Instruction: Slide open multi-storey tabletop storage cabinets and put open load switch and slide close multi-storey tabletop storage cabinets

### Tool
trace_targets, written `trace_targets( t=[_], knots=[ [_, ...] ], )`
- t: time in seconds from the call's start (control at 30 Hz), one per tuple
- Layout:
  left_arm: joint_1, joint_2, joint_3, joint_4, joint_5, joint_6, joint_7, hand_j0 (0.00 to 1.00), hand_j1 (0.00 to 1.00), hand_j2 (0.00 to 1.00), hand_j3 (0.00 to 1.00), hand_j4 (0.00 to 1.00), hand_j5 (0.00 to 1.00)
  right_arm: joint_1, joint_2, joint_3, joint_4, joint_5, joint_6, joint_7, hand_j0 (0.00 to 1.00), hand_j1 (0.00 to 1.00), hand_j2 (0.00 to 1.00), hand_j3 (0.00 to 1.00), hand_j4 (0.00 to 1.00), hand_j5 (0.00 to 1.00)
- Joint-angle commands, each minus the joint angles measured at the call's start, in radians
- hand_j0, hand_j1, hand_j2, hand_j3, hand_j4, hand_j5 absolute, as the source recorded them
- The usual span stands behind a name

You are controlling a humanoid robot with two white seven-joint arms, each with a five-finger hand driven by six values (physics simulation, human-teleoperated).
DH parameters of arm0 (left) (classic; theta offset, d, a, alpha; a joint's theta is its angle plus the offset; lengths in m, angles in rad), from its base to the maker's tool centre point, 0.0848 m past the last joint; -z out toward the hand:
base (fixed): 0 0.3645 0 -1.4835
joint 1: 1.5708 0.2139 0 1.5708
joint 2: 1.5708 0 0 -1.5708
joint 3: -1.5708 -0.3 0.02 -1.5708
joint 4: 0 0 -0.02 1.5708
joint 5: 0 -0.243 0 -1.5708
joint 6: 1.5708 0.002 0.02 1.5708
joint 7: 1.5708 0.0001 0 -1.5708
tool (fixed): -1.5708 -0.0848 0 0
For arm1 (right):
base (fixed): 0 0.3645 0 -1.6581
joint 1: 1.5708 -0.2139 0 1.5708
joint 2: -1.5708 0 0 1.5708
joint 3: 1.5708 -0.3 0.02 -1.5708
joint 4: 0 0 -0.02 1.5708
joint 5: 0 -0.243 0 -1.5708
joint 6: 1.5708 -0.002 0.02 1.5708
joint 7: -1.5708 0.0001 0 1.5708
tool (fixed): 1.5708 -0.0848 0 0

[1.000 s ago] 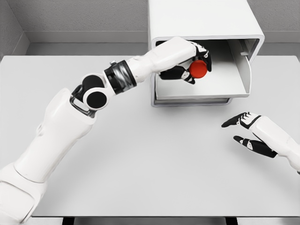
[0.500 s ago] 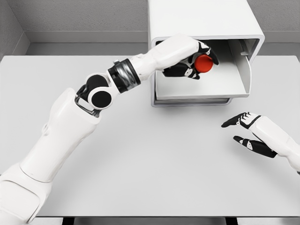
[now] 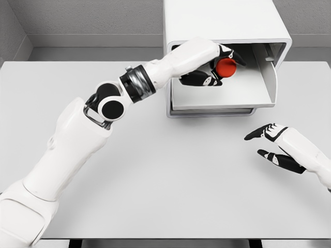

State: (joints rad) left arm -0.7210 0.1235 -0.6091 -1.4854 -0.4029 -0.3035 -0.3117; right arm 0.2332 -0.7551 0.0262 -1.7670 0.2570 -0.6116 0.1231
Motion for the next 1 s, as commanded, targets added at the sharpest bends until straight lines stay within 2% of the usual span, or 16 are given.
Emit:
trace_targets(
  t=[0.0, 0.3, 0.6, 0.77, 0.83, 0.97],
  knots=[
    [-0.001, -0.004, -0.024, 0.008, -0.045, 0.003, -0.055, 0.76, 0.76, 0.76, 0.76, 0.76, 0.76, 0.000, -0.001, 0.000, 0.000, -0.007, 0.001, 0.000, 0.66, 0.66, 0.66, 0.66, 0.66, 0.66],
    [0.011, -0.018, -0.026, -0.004, -0.048, 0.003, -0.053, 0.90, 0.90, 0.90, 0.90, 0.90, 0.90, 0.000, -0.001, 0.000, 0.000, -0.007, 0.001, 0.000, 0.66, 0.66, 0.66, 0.66, 0.66, 0.66],
    [0.014, -0.016, -0.023, -0.010, -0.045, 0.001, -0.053, 0.90, 0.90, 0.90, 0.90, 0.90, 0.90, -0.002, -0.001, 0.000, 0.000, -0.007, 0.001, 0.000, 0.66, 0.66, 0.66, 0.66, 0.66, 0.66],
    [0.009, -0.004, -0.011, -0.070, -0.042, 0.003, -0.053, 0.90, 0.90, 0.90, 0.90, 0.90, 0.90, -0.002, -0.001, 0.000, 0.000, -0.007, 0.001, 0.000, 0.66, 0.66, 0.66, 0.66, 0.66, 0.66],
    [0.009, 0.027, -0.005, -0.105, -0.037, 0.003, -0.053, 0.90, 0.90, 0.90, 0.90, 0.90, 0.90, -0.002, -0.001, 0.000, 0.000, -0.007, 0.001, 0.000, 0.66, 0.66, 0.66, 0.66, 0.66, 0.66],
    [0.012, 0.054, 0.025, -0.122, -0.034, 0.003, -0.053, 0.90, 0.90, 0.90, 0.90, 0.90, 0.90, -0.005, -0.001, 0.004, -0.002, -0.008, 0.001, 0.000, 0.65, 0.65, 0.65, 0.65, 0.65, 0.65]
  ],
)
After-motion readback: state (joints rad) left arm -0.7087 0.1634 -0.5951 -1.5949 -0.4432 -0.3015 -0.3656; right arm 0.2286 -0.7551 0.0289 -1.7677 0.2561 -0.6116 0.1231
